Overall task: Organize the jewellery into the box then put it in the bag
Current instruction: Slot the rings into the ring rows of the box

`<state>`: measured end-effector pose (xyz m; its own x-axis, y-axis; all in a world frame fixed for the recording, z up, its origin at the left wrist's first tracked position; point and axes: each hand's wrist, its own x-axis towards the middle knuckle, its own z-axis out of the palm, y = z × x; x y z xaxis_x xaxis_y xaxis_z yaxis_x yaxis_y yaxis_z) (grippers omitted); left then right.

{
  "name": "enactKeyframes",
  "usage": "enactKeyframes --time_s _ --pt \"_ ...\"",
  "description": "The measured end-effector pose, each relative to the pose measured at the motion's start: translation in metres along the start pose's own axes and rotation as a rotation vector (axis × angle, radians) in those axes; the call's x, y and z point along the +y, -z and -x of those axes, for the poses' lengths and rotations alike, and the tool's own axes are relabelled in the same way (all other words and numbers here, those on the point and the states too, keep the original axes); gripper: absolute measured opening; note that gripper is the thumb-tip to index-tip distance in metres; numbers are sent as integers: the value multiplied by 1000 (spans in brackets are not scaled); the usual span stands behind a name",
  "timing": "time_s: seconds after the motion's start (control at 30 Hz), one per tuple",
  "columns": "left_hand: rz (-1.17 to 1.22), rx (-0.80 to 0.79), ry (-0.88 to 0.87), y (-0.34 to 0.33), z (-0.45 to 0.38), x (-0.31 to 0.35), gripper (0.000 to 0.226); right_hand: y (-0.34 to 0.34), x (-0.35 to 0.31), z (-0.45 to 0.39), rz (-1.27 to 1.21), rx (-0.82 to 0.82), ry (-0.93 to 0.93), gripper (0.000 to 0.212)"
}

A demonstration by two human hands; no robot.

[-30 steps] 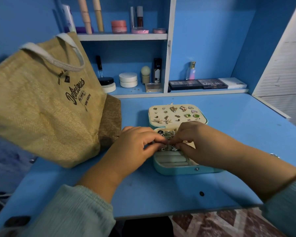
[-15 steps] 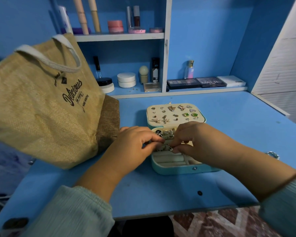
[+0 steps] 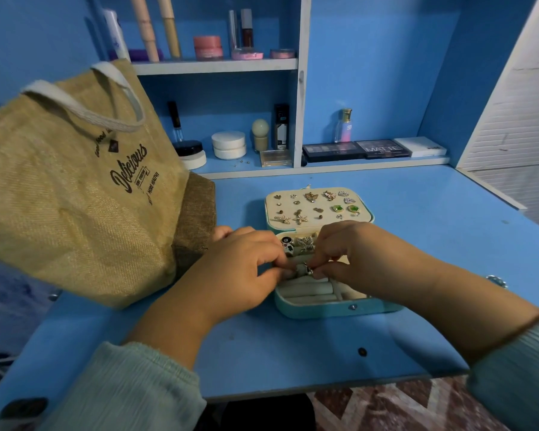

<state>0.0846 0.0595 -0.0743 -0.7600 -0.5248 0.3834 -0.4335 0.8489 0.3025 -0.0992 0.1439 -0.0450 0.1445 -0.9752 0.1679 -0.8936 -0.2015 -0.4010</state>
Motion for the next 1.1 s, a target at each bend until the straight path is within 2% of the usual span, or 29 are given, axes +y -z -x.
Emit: enactKeyframes --time_s 0.07,0.3,0.43,0.57,0.73,0.87,1.1 --pt "8 -19 -10 -1 1 0 32 0 0 0 7 0 -10 11" --pt "-56 -25 55 -2 0 6 22 -1 0 0 -3 4 -27 11" --pt "-116 -80 79 0 -4 6 30 0 -2 -2 -3 -13 -39 11" --pt "-99 -97 90 1 -4 7 23 -1 -1 -3 -4 -7 -41 10" --pt "-98 30 49 -1 4 8 16 0 0 0 -5 0 -18 11" --pt "-102 142 -3 -1 7 10 31 3 1 1 15 -11 4 15" --pt "-184 172 16 5 -1 24 34 16 11 14 0 44 8 8"
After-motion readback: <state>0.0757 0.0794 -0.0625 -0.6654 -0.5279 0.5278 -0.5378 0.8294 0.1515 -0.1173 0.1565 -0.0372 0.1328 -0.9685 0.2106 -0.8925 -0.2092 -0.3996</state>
